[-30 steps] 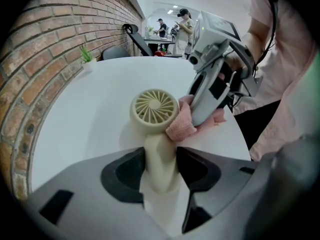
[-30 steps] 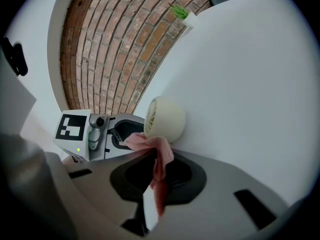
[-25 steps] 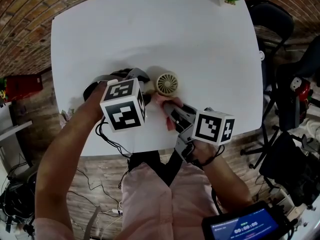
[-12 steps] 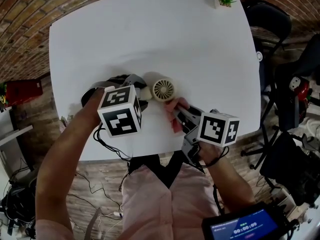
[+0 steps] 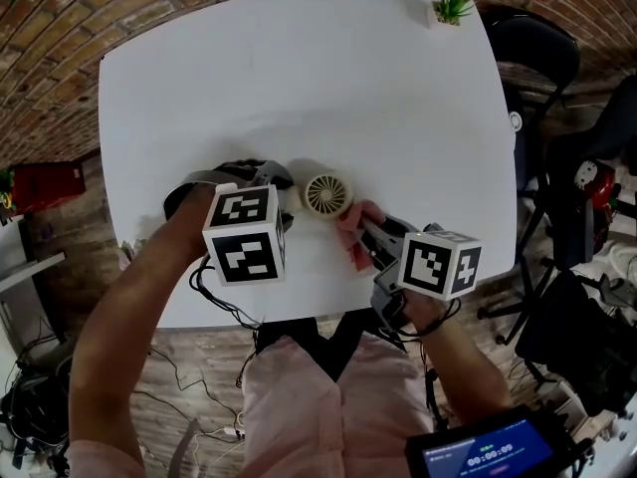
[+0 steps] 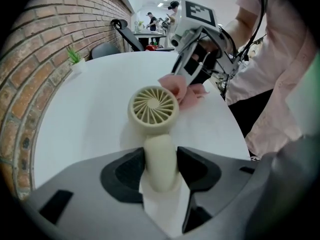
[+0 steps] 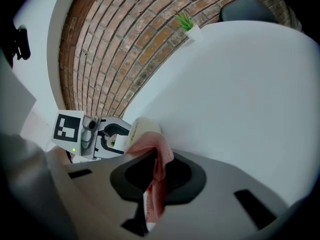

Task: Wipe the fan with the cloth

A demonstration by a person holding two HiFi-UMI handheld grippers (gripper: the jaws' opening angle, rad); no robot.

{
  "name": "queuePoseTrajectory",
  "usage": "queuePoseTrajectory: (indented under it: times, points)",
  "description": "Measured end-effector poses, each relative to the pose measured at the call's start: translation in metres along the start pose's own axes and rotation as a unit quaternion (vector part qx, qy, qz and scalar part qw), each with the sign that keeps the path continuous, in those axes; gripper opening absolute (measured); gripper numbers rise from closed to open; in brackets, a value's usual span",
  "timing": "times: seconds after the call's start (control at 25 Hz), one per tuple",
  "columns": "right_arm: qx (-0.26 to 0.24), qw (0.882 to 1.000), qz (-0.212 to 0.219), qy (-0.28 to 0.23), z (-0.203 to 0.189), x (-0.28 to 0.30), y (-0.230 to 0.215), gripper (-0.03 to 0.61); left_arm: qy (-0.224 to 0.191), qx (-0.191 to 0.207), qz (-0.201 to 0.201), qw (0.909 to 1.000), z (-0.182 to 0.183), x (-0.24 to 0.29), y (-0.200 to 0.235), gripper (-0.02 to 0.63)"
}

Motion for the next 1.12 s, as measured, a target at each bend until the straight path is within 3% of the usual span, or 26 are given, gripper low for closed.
queuePoseTrajectory:
  times: [0.72, 1.12]
  points:
    - [-0.05, 0.998, -0.006, 0.022, 0.008, -0.005, -0.004, 0.031, 0.058, 0.092, -0.037, 0.9934, 0.006, 0.003, 0.001, 0.213]
    - [-0.088, 0.995, -0.002, 0.041, 0.009, -0.008, -0.004, 0.031, 0.104, 0.162, -0.054, 0.9798, 0.014, 0.006, -0.004, 0.212]
Point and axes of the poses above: the fingertips, and each gripper's own axes: x forward along the fingers, y to its left, z out of its top, the point moved 6 cm from there along -x, backward along the fingers, and after that the axes turned 3 degrees about x, right-handed, at the moved point
